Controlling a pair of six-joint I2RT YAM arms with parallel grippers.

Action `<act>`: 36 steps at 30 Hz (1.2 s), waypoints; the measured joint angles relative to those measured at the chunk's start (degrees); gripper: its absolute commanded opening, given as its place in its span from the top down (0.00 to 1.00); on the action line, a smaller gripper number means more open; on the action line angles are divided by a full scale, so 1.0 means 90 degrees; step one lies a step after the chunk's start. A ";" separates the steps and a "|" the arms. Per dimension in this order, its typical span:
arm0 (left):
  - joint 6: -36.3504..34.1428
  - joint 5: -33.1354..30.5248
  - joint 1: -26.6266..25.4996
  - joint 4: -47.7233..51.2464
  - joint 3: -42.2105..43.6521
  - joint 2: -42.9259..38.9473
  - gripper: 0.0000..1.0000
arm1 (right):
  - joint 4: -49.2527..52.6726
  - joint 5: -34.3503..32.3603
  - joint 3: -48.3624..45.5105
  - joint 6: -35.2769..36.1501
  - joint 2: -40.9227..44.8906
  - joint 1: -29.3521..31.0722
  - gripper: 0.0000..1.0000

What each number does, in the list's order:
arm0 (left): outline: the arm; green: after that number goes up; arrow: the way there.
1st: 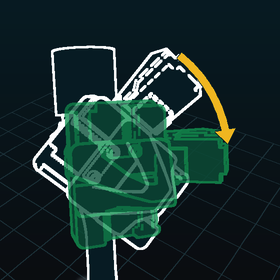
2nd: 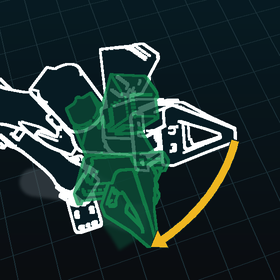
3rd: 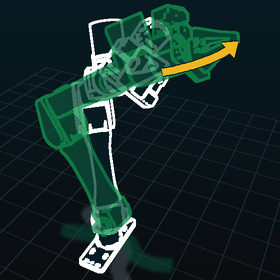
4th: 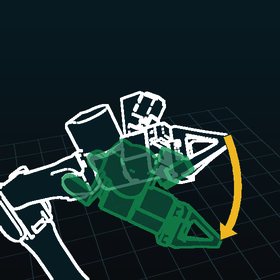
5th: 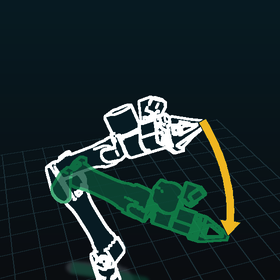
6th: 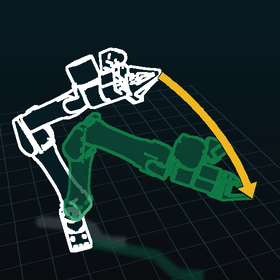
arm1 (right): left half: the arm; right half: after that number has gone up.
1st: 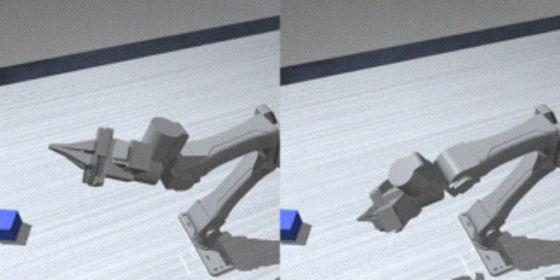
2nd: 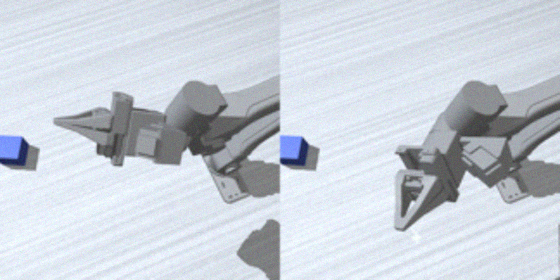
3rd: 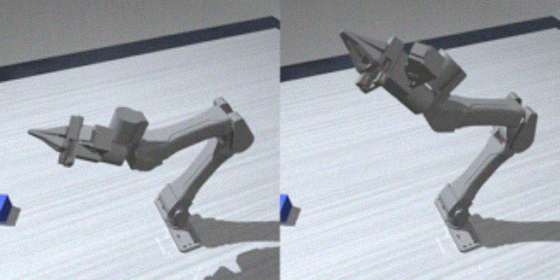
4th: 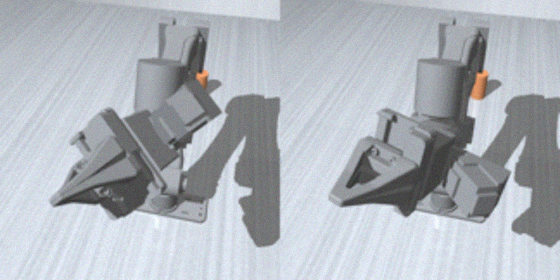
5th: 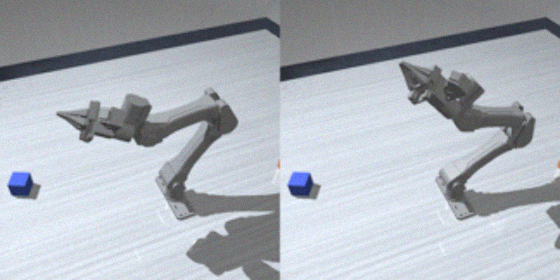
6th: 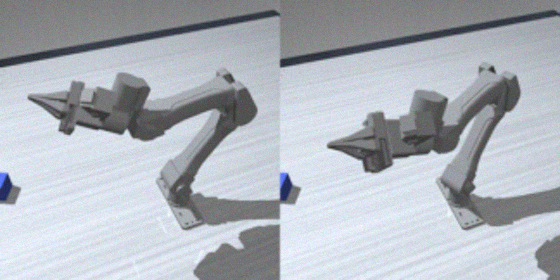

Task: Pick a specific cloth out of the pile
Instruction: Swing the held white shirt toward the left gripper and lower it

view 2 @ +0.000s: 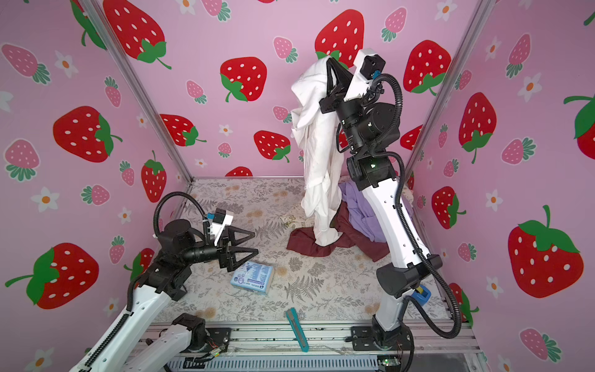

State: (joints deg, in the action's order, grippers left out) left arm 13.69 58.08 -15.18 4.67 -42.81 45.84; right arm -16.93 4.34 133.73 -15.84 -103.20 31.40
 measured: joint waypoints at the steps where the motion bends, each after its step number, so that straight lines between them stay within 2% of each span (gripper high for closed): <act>1: 0.0000 -0.0027 0.0000 0.0012 0.0000 -0.0022 0.01 | -0.0100 0.0102 0.0022 -0.0138 -0.0036 0.0000 1.00; 10: -0.0034 -0.0211 -0.0007 0.0121 0.0000 -0.0420 0.01 | -0.1030 0.1236 0.0253 -0.1724 -0.0942 0.0423 1.00; 18: -0.0068 -0.0291 -0.0015 0.0206 0.0000 -0.0663 0.01 | -0.1348 0.1882 0.0729 -0.2640 -0.2739 0.1345 1.00; 22: -0.0126 -0.0321 -0.0024 0.0274 0.0000 -0.0702 0.01 | -0.1525 0.2137 0.0721 -0.3077 -0.3432 0.1605 1.00; 27: -0.0206 -0.0372 -0.0036 0.0323 0.0002 -0.0726 0.01 | -0.1904 0.2589 0.0372 -0.3531 -0.3871 0.1783 1.00; 36: -0.0233 -0.0406 -0.0041 0.0325 0.0002 -0.0726 0.01 | -0.2424 0.3599 -0.0940 -0.3806 -0.3908 0.1889 1.00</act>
State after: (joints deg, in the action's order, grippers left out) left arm 11.60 54.43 -15.55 7.60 -42.78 39.31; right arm -38.74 36.73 125.27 -50.09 -138.37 48.40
